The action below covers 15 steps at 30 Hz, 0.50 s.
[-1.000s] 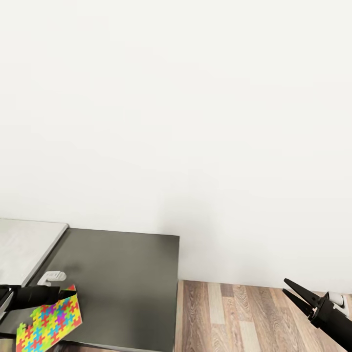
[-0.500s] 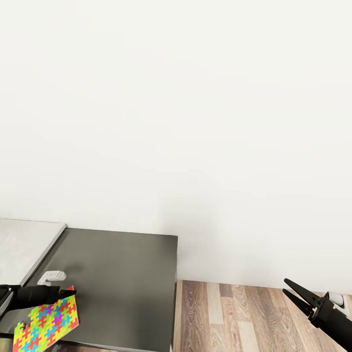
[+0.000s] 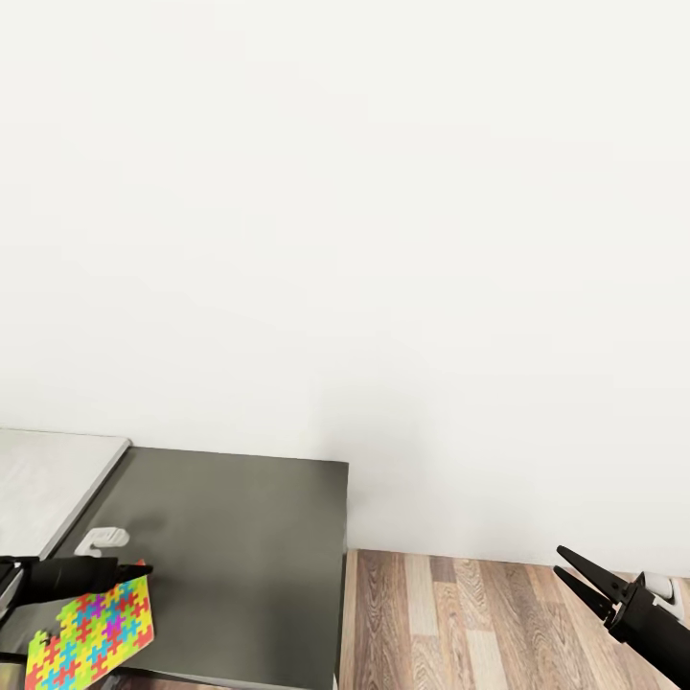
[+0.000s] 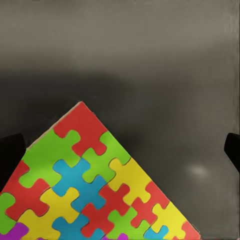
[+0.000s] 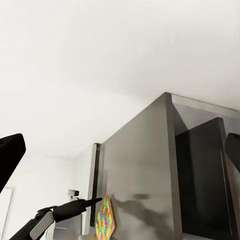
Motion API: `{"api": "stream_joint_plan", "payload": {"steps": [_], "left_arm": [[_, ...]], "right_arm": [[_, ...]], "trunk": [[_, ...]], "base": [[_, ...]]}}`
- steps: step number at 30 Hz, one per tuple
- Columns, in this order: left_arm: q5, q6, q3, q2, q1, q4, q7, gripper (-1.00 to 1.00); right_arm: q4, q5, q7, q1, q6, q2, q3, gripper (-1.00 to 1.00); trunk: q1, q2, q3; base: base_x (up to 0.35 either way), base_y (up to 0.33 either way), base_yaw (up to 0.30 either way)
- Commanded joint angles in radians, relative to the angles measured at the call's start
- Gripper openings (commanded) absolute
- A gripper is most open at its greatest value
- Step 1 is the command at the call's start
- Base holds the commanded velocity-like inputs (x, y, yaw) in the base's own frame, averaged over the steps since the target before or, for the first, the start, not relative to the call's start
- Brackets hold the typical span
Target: Put all the toys in the child's room - the three board games (two on the bed and one on the table), the two jigsaw puzzles on the table, and the tennis ball on the table - inside the toy box on the table in the child's room.
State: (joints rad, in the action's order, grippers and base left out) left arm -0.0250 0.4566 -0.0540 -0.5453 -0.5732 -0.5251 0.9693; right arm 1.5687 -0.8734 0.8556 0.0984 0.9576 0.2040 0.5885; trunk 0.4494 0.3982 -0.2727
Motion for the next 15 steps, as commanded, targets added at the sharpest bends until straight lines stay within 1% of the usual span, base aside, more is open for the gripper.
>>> {"api": "stream_joint_plan", "payload": {"steps": [1, 4, 5, 8, 10, 12, 13, 14, 15], "left_arm": [[-0.003, 0.011, -0.002, 0.000, 0.000, -0.002, 0.015, 1.00], [-0.003, 0.014, -0.003, -0.001, 0.000, -0.013, 0.033, 1.00], [-0.004, 0.016, -0.007, -0.001, 0.000, -0.023, 0.048, 1.00], [-0.008, 0.023, -0.042, -0.001, 0.000, -0.044, 0.094, 1.00], [-0.008, 0.051, -0.103, -0.001, 0.000, -0.069, 0.169, 1.00], [-0.008, 0.072, -0.134, 0.000, 0.000, -0.083, 0.211, 1.00], [-0.008, 0.092, -0.159, 0.000, 0.000, -0.098, 0.253, 1.00], [-0.008, 0.100, -0.170, 0.000, 0.000, -0.105, 0.274, 1.00], [-0.007, 0.113, -0.185, 0.000, 0.000, -0.120, 0.316, 1.00]], "right_arm": [[0.001, 0.000, 0.002, 0.000, 0.004, 0.000, 0.000, 1.00], [0.001, -0.001, 0.002, 0.000, 0.004, 0.000, 0.000, 1.00], [0.001, 0.000, 0.002, 0.000, 0.004, 0.000, 0.001, 1.00], [0.001, 0.000, 0.002, 0.000, 0.004, 0.000, 0.000, 1.00], [0.001, 0.000, 0.002, 0.000, 0.004, 0.000, 0.000, 1.00], [0.001, 0.000, 0.002, 0.000, 0.004, 0.000, 0.000, 1.00], [0.001, -0.001, 0.002, 0.000, 0.004, 0.000, 0.000, 1.00], [0.001, -0.001, 0.002, 0.000, 0.004, 0.000, 0.000, 1.00], [0.001, -0.001, 0.002, 0.000, 0.004, 0.000, -0.001, 1.00]], "trunk": [[0.001, 0.002, -0.002], [0.001, 0.002, -0.002], [0.001, 0.002, -0.002], [0.001, 0.002, -0.002], [0.001, 0.002, -0.002], [0.001, 0.002, -0.002], [0.001, 0.002, -0.002], [0.001, 0.002, -0.002], [0.001, 0.002, -0.002]], "base": [[0.000, 0.000, 0.000], [0.000, 0.000, 0.000], [0.000, 0.000, 0.000], [0.000, 0.000, 0.000], [0.000, 0.000, 0.000], [0.000, 0.000, 0.000], [0.000, 0.000, 0.000], [0.000, 0.000, 0.000], [0.000, 0.000, 0.000]]}}
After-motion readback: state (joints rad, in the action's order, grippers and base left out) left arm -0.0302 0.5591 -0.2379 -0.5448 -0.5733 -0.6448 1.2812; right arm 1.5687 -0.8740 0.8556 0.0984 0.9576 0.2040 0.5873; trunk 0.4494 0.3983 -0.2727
